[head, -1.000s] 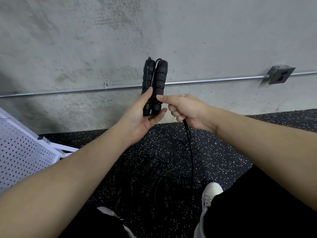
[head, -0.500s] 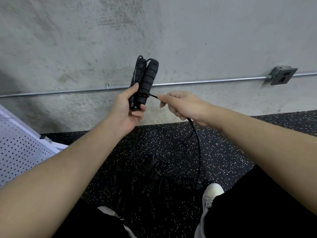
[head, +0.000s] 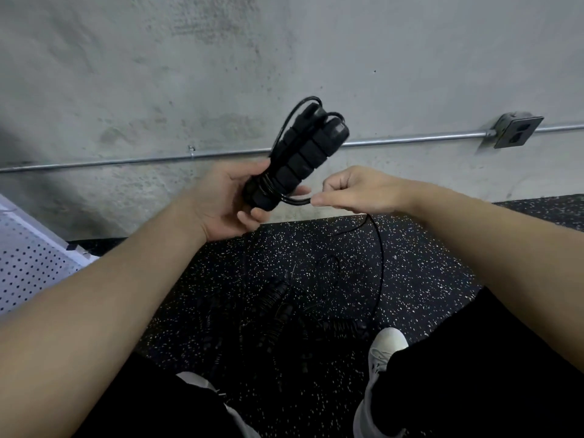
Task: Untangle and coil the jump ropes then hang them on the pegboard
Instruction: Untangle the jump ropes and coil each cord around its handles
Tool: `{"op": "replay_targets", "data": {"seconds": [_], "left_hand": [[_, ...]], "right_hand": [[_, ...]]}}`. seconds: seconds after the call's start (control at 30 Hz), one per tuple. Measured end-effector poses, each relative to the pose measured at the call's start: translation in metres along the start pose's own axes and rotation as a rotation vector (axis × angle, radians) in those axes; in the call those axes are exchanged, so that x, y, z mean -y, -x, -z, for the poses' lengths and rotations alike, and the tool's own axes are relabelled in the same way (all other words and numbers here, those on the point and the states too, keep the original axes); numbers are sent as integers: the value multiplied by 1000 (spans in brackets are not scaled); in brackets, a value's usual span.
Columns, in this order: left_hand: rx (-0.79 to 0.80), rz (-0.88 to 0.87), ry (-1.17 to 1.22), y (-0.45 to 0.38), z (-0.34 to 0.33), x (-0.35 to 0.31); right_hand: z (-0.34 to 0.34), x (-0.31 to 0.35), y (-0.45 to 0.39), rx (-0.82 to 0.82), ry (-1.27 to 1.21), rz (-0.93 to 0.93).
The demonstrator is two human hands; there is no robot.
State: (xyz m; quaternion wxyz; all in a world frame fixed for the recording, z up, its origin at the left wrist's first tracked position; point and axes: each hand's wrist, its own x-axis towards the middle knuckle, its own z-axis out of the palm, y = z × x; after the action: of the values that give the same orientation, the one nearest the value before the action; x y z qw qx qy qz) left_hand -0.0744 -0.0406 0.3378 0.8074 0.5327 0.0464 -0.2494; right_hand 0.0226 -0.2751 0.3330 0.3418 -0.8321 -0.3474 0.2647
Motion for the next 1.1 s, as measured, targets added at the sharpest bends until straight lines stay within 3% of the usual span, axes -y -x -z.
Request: {"op": "replay_targets", "data": {"seconds": [0.13,0.23,0.37,0.5,0.73,0.87,1.0,1.1], "left_hand": [[69,75,-167,-5,5,1],[69,142,-422,-7,-4,4],[54,184,-811,-12,-25,15],[9,165,-1079,-16,-25,20],[-192,109,-1113,-22,-24,17],[-211,106,-1091,-27,-21,19],[-337,52,-1037,-27,-16,22],[-399,54,-1013,-30,-13,31]], "right_hand": [[3,-10,-4,51,40,43],[4,-18,-5,54,47,136],[3,-15,-9,49,178,-16],[3,-10,-11,68,195,-29],[4,-3,-16,-99,128,-82],[-2,3,-20,-140,128,-76],[-2,5,-18,-149,17,-134],[-6,6,-16,-65,69,-195]]}}
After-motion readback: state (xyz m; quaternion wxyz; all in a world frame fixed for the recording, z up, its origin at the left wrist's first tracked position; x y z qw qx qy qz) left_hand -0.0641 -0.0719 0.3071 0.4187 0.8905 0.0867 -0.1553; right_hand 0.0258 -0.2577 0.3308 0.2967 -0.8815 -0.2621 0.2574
